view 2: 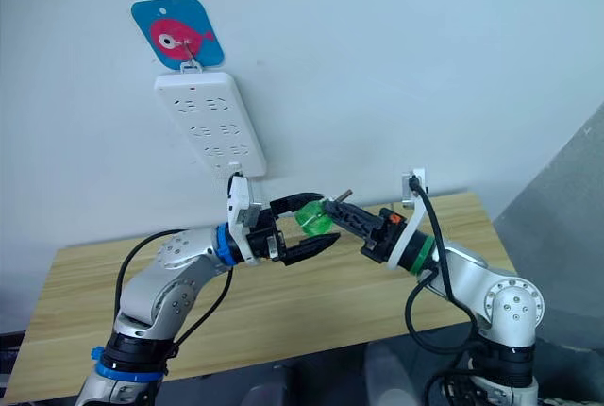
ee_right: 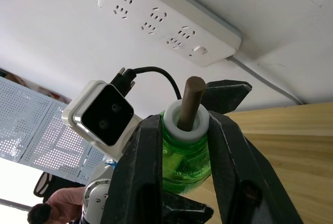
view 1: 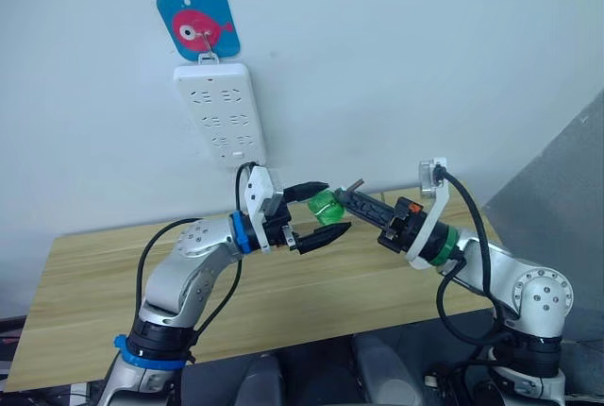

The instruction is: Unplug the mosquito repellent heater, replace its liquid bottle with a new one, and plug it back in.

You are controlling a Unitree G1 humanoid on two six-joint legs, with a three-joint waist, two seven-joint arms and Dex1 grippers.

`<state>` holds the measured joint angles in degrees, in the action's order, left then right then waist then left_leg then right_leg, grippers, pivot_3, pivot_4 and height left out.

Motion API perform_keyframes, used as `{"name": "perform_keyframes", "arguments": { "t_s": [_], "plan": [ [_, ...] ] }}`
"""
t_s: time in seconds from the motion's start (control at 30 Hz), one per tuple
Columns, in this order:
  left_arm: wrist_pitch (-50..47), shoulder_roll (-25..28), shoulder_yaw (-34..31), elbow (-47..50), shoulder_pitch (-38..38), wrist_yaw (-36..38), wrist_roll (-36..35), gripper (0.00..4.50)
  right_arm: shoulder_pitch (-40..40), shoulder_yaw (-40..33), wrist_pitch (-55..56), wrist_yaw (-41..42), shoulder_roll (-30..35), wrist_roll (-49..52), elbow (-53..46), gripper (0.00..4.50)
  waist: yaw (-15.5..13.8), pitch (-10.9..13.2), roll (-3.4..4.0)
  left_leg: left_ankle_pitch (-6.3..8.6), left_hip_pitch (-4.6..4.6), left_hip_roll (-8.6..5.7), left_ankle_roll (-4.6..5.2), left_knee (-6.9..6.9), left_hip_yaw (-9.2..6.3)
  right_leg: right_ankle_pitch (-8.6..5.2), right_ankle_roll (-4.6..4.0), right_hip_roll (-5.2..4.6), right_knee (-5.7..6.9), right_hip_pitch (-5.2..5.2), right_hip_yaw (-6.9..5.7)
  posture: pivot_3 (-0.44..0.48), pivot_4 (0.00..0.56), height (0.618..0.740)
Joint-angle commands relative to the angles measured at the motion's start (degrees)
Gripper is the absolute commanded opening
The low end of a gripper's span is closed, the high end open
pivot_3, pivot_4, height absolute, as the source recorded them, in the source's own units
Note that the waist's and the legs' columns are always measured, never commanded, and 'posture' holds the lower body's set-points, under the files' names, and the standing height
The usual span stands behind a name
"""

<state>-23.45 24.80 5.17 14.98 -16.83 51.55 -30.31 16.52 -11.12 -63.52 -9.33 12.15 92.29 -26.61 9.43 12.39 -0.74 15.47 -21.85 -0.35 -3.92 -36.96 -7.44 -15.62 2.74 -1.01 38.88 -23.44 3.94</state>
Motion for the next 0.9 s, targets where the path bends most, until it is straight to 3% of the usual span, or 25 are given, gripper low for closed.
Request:
{"name": "perform_keyframes", "arguments": {
  "t_s": [0.03,0.2,0.3,0.47,0.63,0.9],
  "plan": [
    [0.17,4.55,-3.66,-0.53,1.42,1.04,0.73,4.5,-0.04,0.4,3.6,1.16,3.36,-0.75,-2.01,0.83,0.0,0.0,0.0,0.0,0.01,0.0,0.0,0.01,0.0,0.0,0.0,0.0,0.0,0.0,0.0,-0.204,0.18,0.74],
    [5.03,13.05,-3.66,-2.26,5.93,8.54,3.6,4.5,0.94,3.24,8.17,7.99,10.49,-16.69,-2.02,0.83,-0.08,0.02,0.02,0.0,0.0,0.01,0.0,0.07,0.04,-0.08,0.11,0.01,-0.01,-0.08,0.02,-0.192,0.188,0.74],
    [5.58,16.07,-5.16,-1.88,8.18,11.41,2.84,4.5,-0.15,12.89,16.5,14.28,15.16,-36.69,-0.64,0.83,-0.23,0.03,0.02,0.0,-0.02,0.02,0.0,0.08,0.04,-0.09,0.14,0.01,-0.04,-0.1,0.01,-0.174,0.204,0.74],
    [4.85,17.0,-7.11,0.13,9.9,10.55,1.85,4.5,-1.12,23.89,32.03,19.45,14.3,-59.17,8.48,0.83,-1.0,0.25,0.0,0.0,-0.01,0.03,0.0,0.06,0.05,-0.16,0.26,0.0,-0.04,-0.11,0.03,-0.15,0.225,0.74],
    [2.08,17.92,-9.66,5.2,13.37,9.13,0.16,4.5,0.41,27.83,43.04,23.1,10.88,-72.08,20.32,0.83,-1.51,1.35,-0.11,0.0,0.01,0.04,0.0,0.03,0.1,-0.09,0.15,-0.02,-0.02,-0.12,0.09,-0.126,0.255,0.74],
    [-0.95,18.83,-11.51,11.12,16.36,7.41,-1.8,4.5,2.92,27.21,51.66,26.8,5.64,-80.72,33.52,0.83,-1.88,3.02,-0.27,0.0,0.02,0.06,-0.01,0.01,0.07,0.01,-0.03,-0.02,0.06,-0.12,0.09,-0.094,0.291,0.74]
  ]
}}
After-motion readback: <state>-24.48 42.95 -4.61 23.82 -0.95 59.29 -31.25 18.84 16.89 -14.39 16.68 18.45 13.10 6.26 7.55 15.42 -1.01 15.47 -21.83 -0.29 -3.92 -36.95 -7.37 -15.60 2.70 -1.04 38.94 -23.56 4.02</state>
